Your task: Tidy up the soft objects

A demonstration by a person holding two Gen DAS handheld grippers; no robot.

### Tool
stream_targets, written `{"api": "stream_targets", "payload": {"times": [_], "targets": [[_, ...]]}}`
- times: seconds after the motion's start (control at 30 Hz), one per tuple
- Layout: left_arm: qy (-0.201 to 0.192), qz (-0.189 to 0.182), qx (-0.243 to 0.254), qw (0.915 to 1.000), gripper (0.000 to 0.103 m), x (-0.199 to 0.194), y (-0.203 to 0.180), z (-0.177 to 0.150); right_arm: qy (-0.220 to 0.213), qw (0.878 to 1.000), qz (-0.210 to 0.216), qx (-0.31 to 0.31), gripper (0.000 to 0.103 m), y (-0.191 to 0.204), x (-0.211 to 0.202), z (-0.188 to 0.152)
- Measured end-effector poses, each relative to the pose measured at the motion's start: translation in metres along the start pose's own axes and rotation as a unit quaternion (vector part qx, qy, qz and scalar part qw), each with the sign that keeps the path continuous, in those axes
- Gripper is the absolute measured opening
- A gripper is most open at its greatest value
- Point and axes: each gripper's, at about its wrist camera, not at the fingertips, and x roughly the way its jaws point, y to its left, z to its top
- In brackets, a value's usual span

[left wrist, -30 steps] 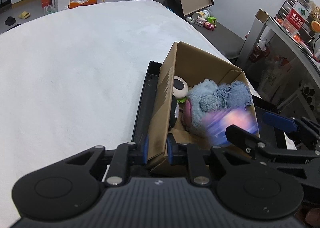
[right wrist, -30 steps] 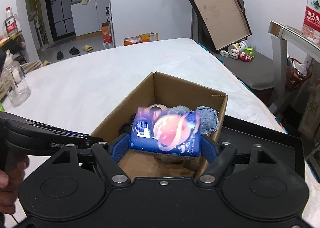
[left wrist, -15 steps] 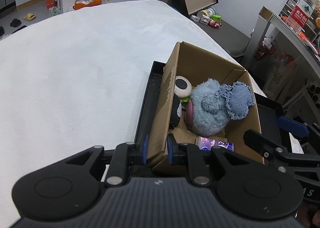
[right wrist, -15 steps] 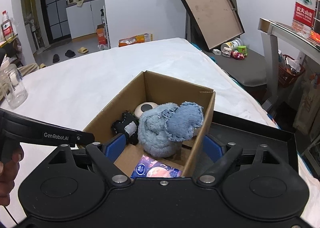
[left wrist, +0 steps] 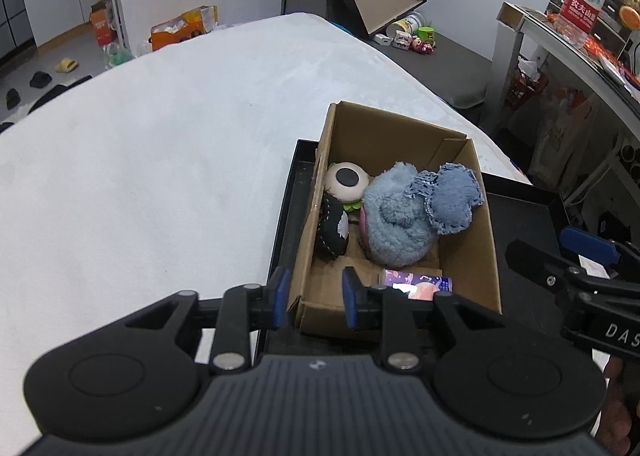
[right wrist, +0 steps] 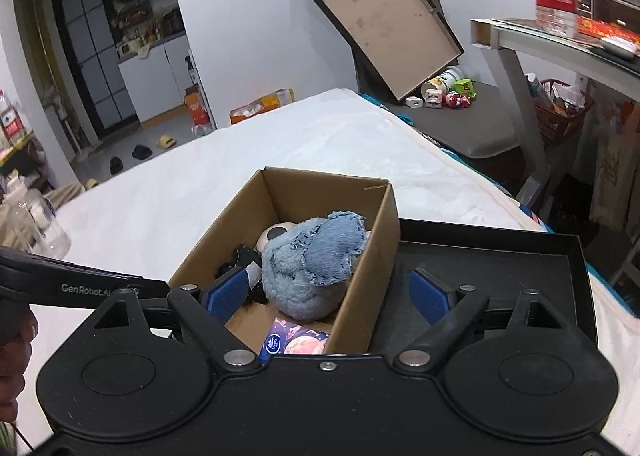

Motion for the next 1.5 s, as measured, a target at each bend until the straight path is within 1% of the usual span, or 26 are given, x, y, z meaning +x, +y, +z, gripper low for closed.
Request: {"api": "stream_targets", "payload": {"times": [0.1, 0.17, 0.2, 0.23, 0.3, 0.4, 0.43, 0.5, 0.6, 0.73, 0.87, 0.97, 1.13, 1.27, 1.33, 1.5], "targets": [[-0.001, 0.006, 0.008, 0.9999, 0.039, -0.008, -0.007, 0.001, -0.004, 1.000, 0.006, 0.006, 0.087, -0.005, -0.007, -0.001], [-0.004, 0.010, 0.017, 0.9998, 0.046, -0.015, -0.011, 0.001, -0.006, 1.000, 0.012, 0.013, 0.087, -0.009, -0.012, 0.000], [-0.006, 0.012, 0.023, 0.9996, 0.051, -0.018, -0.012, 0.002, -0.007, 1.000, 0.014, 0.015, 0.088, -0.011, -0.014, 0.000], [-0.009, 0.016, 0.027, 0.9995, 0.055, -0.022, -0.014, 0.002, -0.007, 1.000, 0.016, 0.018, 0.089, -0.012, -0.017, 0.000], [-0.015, 0.021, 0.033, 0.9991, 0.060, -0.029, -0.016, 0.003, -0.008, 1.000, 0.018, 0.022, 0.091, -0.015, -0.022, 0.000], [-0.011, 0.018, 0.041, 0.9989, 0.069, -0.037, -0.015, 0.003, -0.008, 0.999, 0.017, 0.027, 0.095, -0.017, -0.032, 0.001], [-0.006, 0.015, 0.043, 0.9989, 0.071, -0.039, -0.014, 0.003, -0.010, 0.999, 0.020, 0.027, 0.099, -0.017, -0.036, 0.001], [0.005, 0.006, 0.048, 0.9988, 0.072, -0.044, -0.012, 0.002, -0.011, 0.999, 0.023, 0.026, 0.102, -0.018, -0.044, 0.002], [0.005, 0.000, 0.050, 0.9988, 0.077, -0.057, -0.010, 0.000, -0.010, 0.999, 0.022, 0.022, 0.103, -0.019, -0.056, 0.004], [-0.008, -0.004, 0.055, 0.9984, 0.084, -0.080, -0.009, 0.000, -0.006, 0.999, 0.018, 0.031, 0.103, -0.024, -0.071, 0.004], [-0.015, -0.023, 0.070, 0.9971, 0.087, -0.100, -0.010, -0.003, 0.002, 0.999, 0.012, 0.042, 0.103, -0.028, -0.087, 0.003], [-0.018, -0.033, 0.070, 0.9968, 0.088, -0.113, -0.011, -0.008, 0.006, 0.999, 0.006, 0.044, 0.103, -0.029, -0.100, 0.004], [-0.027, -0.038, 0.072, 0.9963, 0.089, -0.133, -0.013, -0.014, 0.007, 0.999, 0.012, 0.047, 0.103, -0.027, -0.123, 0.005], [-0.041, -0.036, 0.083, 0.9951, 0.089, -0.153, -0.014, -0.018, 0.007, 0.999, 0.012, 0.046, 0.103, -0.024, -0.138, 0.006], [-0.047, -0.036, 0.082, 0.9949, 0.089, -0.164, -0.014, -0.019, 0.008, 0.999, 0.018, 0.049, 0.103, -0.024, -0.143, 0.007], [-0.059, -0.038, 0.077, 0.9946, 0.090, -0.186, -0.015, -0.021, 0.005, 0.999, 0.014, 0.045, 0.103, -0.020, -0.160, 0.014]]}}
